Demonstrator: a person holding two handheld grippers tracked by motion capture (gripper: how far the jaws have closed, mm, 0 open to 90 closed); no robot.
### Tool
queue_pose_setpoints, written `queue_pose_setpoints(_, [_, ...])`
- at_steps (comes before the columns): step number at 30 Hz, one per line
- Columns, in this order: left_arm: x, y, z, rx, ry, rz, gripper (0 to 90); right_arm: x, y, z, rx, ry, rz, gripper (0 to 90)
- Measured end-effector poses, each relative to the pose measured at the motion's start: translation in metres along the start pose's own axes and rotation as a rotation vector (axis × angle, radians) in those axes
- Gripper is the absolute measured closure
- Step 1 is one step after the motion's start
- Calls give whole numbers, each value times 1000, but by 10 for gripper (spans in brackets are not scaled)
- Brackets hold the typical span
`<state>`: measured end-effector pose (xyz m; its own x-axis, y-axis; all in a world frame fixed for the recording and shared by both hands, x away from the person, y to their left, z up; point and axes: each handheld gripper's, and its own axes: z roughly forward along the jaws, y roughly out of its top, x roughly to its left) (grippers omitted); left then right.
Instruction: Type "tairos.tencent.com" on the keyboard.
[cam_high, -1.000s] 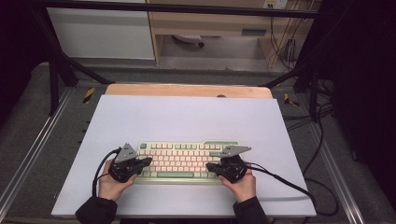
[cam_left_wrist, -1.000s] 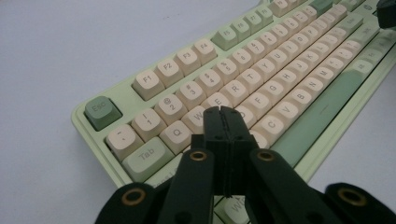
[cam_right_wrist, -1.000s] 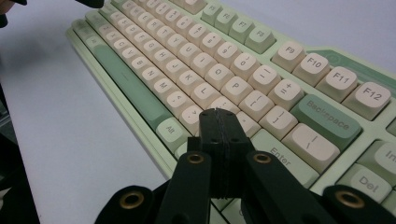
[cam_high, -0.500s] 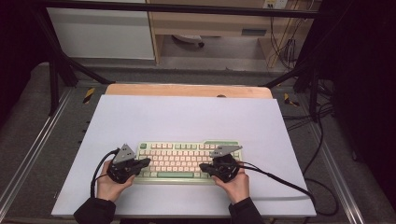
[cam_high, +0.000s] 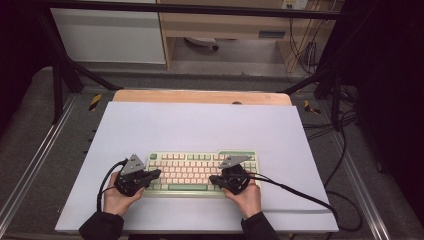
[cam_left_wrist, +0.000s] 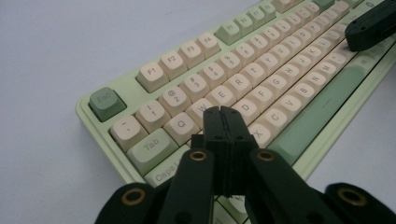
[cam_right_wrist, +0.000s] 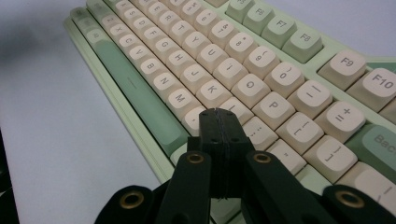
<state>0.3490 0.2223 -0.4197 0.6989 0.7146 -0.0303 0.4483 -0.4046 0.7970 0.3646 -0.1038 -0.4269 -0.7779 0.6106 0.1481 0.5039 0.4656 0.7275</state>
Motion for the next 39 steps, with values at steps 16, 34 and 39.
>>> queue_pose_setpoints(16, [0,-1,1,5,-3,3,899,0,-2,3,5,-4,-4,900])
queue_pose_setpoints(34, [-3,1,-1,-3,-9,8,899,-3,0,-15,-20,-10,-10,900])
queue_pose_setpoints(39, [-5,2,0,-1,-11,9,899,-7,-4,-21,-28,-10,7,900])
